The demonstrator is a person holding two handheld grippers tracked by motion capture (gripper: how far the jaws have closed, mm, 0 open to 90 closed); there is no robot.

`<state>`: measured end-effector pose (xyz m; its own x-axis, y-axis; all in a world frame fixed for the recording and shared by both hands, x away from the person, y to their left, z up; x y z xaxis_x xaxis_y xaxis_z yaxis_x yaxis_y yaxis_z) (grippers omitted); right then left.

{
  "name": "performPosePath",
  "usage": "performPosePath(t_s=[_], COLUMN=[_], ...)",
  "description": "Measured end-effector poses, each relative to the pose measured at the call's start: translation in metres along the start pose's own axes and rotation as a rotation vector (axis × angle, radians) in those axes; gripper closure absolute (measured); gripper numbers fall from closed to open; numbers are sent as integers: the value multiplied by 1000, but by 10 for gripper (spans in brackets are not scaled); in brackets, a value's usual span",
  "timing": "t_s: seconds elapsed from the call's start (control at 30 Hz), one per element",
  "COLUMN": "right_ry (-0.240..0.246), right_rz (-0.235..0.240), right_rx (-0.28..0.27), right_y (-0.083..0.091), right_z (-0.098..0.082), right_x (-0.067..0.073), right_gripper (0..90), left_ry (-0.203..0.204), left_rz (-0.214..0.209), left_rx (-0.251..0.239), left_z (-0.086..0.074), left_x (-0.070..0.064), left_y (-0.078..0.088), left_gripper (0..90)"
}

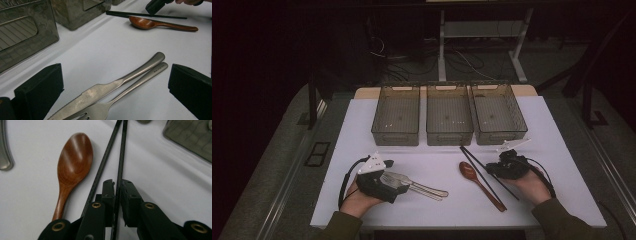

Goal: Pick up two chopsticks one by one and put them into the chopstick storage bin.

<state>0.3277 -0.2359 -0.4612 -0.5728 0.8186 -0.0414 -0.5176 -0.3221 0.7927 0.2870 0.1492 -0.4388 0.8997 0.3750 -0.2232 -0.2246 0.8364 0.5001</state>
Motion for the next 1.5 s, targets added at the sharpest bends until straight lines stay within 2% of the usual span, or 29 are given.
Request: performPosePath(t_s=[0.13, 0.2, 0.37, 0.77, 1.0, 1.5], right_ry=[22, 35, 35, -11, -16, -61], right_rz=[-20, -31, -44, -59, -69, -31], right_rx=[21, 16, 12, 23, 25, -16], right_y=[-3, -4, -4, -3, -1, 12], right_z=[-2, -3, -3, -3, -4, -8], right_x=[2, 2, 4, 4, -1, -14], right_gripper=[818, 829, 837, 851, 851, 853], left_ry=[0, -3, -3, -4, -4, -7], left_rz=[0, 0, -1, -1, -1, -1], left_rx=[-2, 0, 4, 0, 0, -3], left_z=[0, 0, 0, 0, 0, 0], left_x=[0, 0, -1, 0, 0, -1], left_y=[0, 0, -1, 0, 0, 0], left_gripper=[0, 0, 0, 0, 0, 0])
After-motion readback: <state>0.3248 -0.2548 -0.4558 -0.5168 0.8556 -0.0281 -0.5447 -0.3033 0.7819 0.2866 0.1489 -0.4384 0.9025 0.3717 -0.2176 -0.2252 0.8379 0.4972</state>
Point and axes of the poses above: each handheld gripper's, and its own axes: y roughly backward along the jaws, z roughly out of its top, x roughly to its left, the point moved 3 cm from there along -y, roughly forward along the jaws, and after that the axes turned 13 degrees about -z, right-handed, at the moved point
